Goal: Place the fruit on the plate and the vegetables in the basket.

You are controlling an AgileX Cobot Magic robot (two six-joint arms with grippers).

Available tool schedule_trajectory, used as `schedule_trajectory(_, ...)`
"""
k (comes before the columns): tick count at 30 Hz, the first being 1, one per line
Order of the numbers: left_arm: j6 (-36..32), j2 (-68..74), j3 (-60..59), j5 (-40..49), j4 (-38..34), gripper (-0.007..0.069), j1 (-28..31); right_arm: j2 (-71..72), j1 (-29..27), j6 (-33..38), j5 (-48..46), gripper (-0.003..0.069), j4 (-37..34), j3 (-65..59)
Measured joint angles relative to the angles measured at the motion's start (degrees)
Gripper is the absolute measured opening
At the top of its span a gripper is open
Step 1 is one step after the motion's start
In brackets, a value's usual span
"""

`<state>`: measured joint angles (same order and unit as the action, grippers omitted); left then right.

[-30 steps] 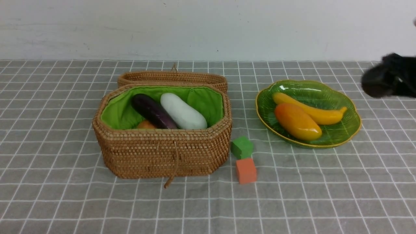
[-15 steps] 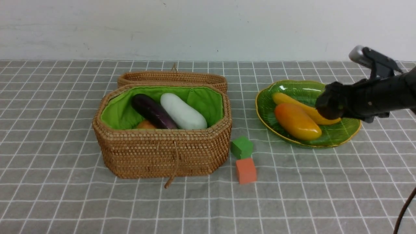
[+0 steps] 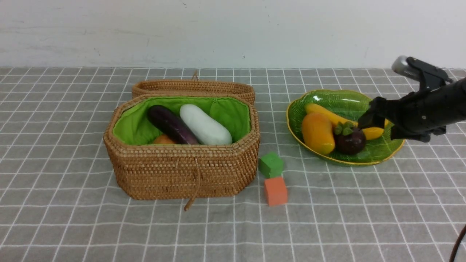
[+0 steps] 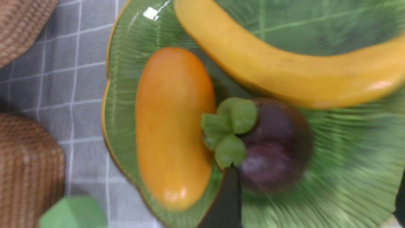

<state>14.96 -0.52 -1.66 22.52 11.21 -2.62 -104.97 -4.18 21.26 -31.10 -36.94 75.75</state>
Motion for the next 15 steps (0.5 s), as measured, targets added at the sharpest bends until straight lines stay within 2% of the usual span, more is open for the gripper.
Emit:
schedule_trajectory(2,0.0,0.0,0.0,0.0,0.0,0.0183,0.0,2.6,-0.9,-2.0,-3.6,0.0627,2.9,0.0)
schedule_trajectory(5,0.0,0.0,0.0,0.0,0.1,0.0185,0.0,11.1,-2.9,-9.6,-16.1,0.0563,10.5,0.0)
schedule_trajectory(10,0.0,0.0,0.0,0.0,0.1,0.0186,0.0,20.4,-3.2,-14.9,-27.4,0.0488,17.7,0.0)
schedule_trajectory(11,0.0,0.0,0.0,0.0,0.1,0.0186,0.0,24.5,-3.2,-15.9,-33.7,0.0442,21.7,0.0)
schedule_trajectory(12,0.0,0.0,0.0,0.0,0.1,0.0186,0.0,24.5,-3.2,-15.9,-33.7,0.0442,21.7,0.0)
schedule_trajectory(14,0.0,0.0,0.0,0.0,0.1,0.0188,0.0,31.3,-3.2,-16.3,-38.9,0.0335,28.2,-0.8)
schedule_trajectory(15,0.0,0.0,0.0,0.0,0.1,0.0188,0.0,31.7,-3.2,-16.3,-39.0,0.0318,28.6,-1.0)
